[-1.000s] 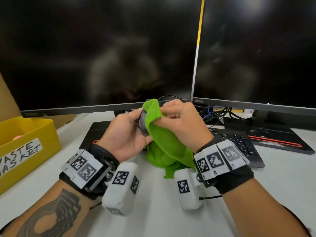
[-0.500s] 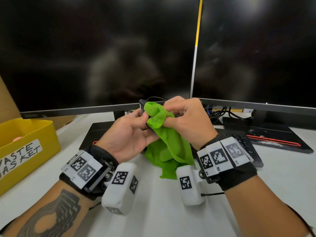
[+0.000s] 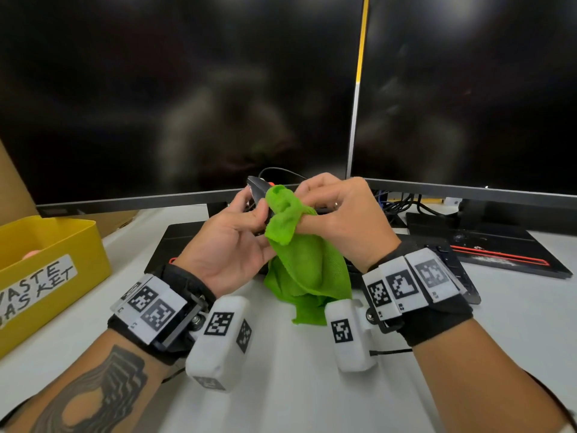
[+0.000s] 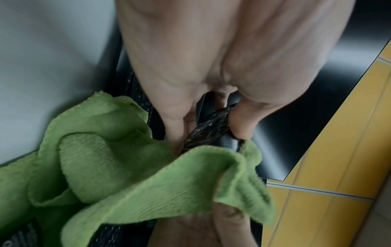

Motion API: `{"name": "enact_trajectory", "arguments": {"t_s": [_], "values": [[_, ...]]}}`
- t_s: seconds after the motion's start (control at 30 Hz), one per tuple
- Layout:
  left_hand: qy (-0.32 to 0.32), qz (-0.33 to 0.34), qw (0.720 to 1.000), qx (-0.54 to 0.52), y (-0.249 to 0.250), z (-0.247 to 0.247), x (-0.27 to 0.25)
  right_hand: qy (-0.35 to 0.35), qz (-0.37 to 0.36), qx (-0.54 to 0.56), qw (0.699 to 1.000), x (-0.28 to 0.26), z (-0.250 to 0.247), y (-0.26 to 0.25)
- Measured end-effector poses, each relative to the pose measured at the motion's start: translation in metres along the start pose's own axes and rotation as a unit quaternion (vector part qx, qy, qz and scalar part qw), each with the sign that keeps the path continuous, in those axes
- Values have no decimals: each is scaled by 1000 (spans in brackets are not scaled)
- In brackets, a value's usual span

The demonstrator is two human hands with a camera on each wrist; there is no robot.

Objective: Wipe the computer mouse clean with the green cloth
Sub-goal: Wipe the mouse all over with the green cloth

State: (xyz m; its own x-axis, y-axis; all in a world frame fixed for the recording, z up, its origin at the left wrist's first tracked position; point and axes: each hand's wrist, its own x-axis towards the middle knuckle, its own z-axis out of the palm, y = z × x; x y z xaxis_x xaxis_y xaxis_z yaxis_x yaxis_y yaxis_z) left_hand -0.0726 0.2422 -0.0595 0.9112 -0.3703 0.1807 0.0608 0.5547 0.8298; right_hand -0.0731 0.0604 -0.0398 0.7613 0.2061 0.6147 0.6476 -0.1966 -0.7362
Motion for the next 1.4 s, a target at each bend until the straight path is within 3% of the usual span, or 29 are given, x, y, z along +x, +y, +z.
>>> {"name": "enact_trajectory", "arguments": {"t_s": [0.07, 0.23, 0.37, 0.47, 0.6, 0.7, 0.83, 0.93, 1.07, 1.17, 1.3, 1.4], "values": [[2, 0, 1000, -2, 2, -1, -1, 7, 17, -9, 1000, 2, -3, 2], [-18, -3, 1000, 5, 1, 0, -3, 99, 51, -9, 994, 3, -6, 10], [-12, 1, 1000, 8, 2, 0, -2, 43, -5, -23, 999, 3, -1, 4], [-14, 9, 1000, 2, 4, -3, -2, -4, 9, -22, 1000, 2, 2, -1], [-48, 9, 999, 23, 2, -4, -2, 81, 54, -64, 993, 4, -4, 8], [-83, -6, 995, 53, -5, -2, -2, 112, 45, -45, 992, 6, -5, 9], [-93, -15, 993, 73, -7, -5, -1, 61, -16, -27, 998, 3, 1, 1], [-83, -9, 993, 83, -4, -7, -1, 37, -16, -23, 999, 3, 1, -3], [-93, -14, 992, 86, -7, -2, -2, 102, 46, -55, 992, 7, -5, 6], [-115, -23, 988, 96, -12, 3, -2, 144, 48, -70, 986, 8, -3, 9], [-112, -24, 989, 95, -11, 2, -1, 75, -7, -58, 995, 4, 2, 1], [-93, -19, 990, 107, -10, -1, -1, 31, 28, -35, 999, 3, 0, -1]]}}
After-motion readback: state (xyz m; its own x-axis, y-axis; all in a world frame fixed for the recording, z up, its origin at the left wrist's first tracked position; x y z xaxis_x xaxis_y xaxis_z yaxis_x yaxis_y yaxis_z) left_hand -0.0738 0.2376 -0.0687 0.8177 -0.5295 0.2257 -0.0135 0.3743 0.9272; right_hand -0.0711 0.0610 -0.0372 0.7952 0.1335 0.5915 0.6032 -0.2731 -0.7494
